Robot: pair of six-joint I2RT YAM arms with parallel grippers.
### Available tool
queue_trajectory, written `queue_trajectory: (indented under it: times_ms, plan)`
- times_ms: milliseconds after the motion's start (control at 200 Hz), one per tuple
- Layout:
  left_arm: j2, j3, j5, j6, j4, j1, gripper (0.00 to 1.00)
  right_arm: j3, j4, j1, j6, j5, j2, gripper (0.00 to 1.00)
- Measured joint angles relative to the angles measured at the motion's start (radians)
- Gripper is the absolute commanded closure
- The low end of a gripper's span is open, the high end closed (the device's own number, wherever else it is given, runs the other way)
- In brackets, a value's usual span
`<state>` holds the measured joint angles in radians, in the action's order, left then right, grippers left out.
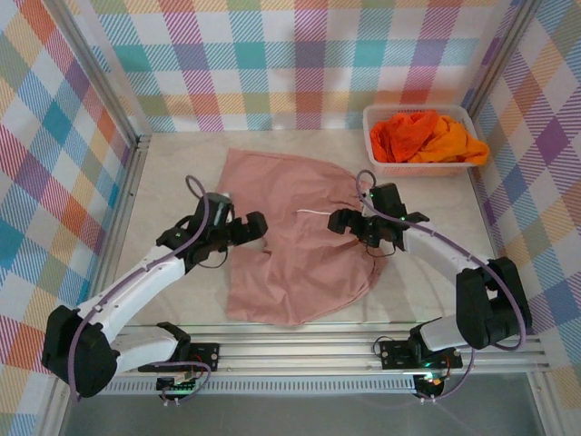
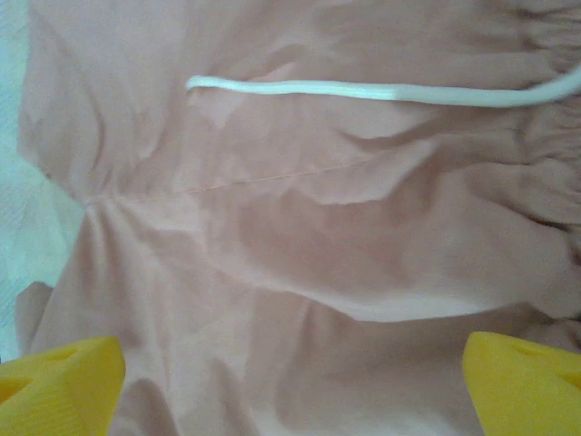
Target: Fold and stack the shorts
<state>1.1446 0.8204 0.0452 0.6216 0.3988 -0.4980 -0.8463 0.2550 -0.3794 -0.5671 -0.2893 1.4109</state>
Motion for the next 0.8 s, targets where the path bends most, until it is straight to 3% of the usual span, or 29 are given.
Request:
queue_trajectory:
  times_ms: [150,355,480,630,685,800]
  plan:
    - [0.028,-0.11,0.089,0.038,0.009,0.037,0.05,-0.076,-0.001,-0.093,0.034,0.007,0.021,0.04]
    - [0.14,-0.148,0.142,0.05,-0.043,0.043,0.17,-0.138,-0.01,-0.152,0.031,0.008,0.113,0.04]
    - [0.195,-0.15,0.158,0.048,-0.076,0.043,0.45,-0.143,-0.015,-0.152,0.016,0.008,0.183,0.04]
    - [0.187,-0.149,0.143,0.043,-0.083,0.043,0.92,-0.146,-0.033,-0.152,-0.026,0.008,0.259,0.05]
    - [0.158,-0.143,0.116,0.035,-0.056,0.043,1.0,-0.154,-0.039,-0.152,-0.044,0.008,0.288,0.05]
    - [0.033,-0.11,0.026,0.013,0.025,0.043,1.0,-0.185,-0.063,-0.152,-0.086,0.001,0.367,0.05]
